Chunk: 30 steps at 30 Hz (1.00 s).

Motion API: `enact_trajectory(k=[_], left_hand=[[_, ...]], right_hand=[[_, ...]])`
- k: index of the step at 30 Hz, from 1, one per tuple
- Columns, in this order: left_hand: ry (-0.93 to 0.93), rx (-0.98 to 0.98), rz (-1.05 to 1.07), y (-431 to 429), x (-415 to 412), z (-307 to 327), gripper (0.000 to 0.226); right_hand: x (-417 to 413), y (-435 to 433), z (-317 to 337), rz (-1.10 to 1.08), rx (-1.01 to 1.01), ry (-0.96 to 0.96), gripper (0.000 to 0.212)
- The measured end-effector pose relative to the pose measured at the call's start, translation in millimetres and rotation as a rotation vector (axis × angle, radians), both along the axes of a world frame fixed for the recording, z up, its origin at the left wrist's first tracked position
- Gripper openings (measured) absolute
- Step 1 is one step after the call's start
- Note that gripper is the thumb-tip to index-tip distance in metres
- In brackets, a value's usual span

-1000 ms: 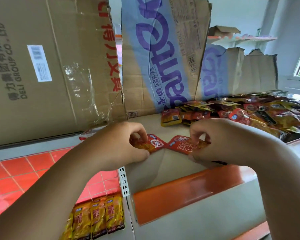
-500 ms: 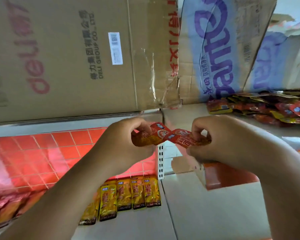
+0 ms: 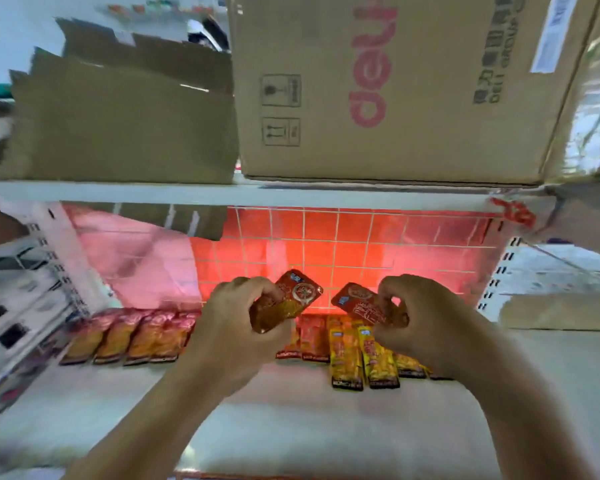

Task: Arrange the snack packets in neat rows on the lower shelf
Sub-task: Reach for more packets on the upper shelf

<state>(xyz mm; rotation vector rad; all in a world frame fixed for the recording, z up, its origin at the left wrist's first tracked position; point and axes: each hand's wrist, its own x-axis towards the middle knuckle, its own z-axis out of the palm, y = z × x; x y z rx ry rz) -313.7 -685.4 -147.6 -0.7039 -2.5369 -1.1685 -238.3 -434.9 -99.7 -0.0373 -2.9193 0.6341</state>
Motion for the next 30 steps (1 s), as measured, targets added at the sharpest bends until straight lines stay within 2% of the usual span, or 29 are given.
enact_trajectory(k=[4,8,15,19,22,27,30], left_hand=[[-0.117,0.044,0.089,-51,-6,-45,0.021],[-0.23,0.046,0.174,-80,-8,-95,0.024],[-0.184,-0.039,0.347,-94,-16,-147,0.028],[-0.168,-0.112,0.381,-88,-32,-160,0.031],[-0.152,-0.191,0.434,-73,-46,-164,0.035],[-0.088,-0.312,0.458,-58,-72,-178,0.057],[-0.103,-0.444,0.442,-53,-93,-177,0.057]], right_hand=[[-29,-49,-56,-0.013,-0.082,-0.077,0.022],[-50,-86,-107,-0.042,-0.177,-0.103,0.026],[-76,-126,-167,-0.088,-0.178,-0.132,0.03],[-91,-135,-192,-0.126,-0.13,-0.165,0.04],[-103,-136,-201,-0.138,-0.132,-0.187,0.04],[-114,-133,-204,-0.135,-0.132,-0.225,0.048],[-119,-133,-206,-0.147,-0.099,-0.254,0.049]])
